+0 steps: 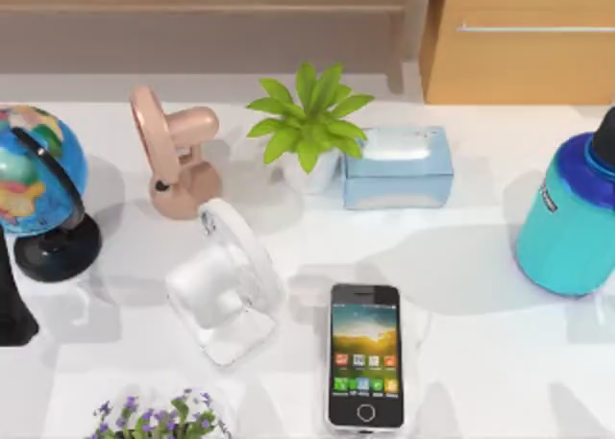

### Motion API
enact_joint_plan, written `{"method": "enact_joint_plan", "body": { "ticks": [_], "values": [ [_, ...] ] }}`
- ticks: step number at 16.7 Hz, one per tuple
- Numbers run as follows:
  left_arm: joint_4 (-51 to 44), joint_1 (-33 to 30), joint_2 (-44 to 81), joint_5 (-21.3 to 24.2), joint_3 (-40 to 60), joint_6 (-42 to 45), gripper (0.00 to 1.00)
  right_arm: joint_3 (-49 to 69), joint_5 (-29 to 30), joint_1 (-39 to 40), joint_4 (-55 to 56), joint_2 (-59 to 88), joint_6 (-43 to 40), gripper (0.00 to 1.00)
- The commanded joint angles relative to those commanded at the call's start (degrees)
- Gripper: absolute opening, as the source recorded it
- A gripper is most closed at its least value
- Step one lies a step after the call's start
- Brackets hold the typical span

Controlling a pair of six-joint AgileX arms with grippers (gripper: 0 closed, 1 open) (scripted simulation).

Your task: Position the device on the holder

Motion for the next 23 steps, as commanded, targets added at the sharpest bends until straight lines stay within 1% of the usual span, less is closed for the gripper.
{"method": "enact_joint_plan", "body": {
  "ticks": [4, 8, 11, 17, 20, 23],
  "values": [
    [0.0, 0.0, 0.0, 0.0, 0.0, 0.0, 1.00, 1.7, -0.2, 1.2, -1.7, 1.7, 0.7, 1.00],
    [0.0, 0.0, 0.0, 0.0, 0.0, 0.0, 1.00, 10.7, -0.6, 7.7, -11.4, 12.5, 4.7, 1.00],
    [0.0, 0.0, 0.0, 0.0, 0.0, 0.0, 1.00, 20.7, -0.7, 14.8, -22.0, 26.8, 9.8, 1.00],
    [0.0, 0.0, 0.0, 0.0, 0.0, 0.0, 1.00, 43.3, 0.6, 30.5, -42.7, 63.4, 24.0, 1.00],
    [0.0, 0.0, 0.0, 0.0, 0.0, 0.0, 1.00, 53.9, 1.7, 37.5, -49.4, 78.9, 32.3, 1.00],
    [0.0, 0.0, 0.0, 0.0, 0.0, 0.0, 1.00, 63.3, 2.8, 43.4, -53.3, 91.6, 40.3, 1.00]
  ]
}}
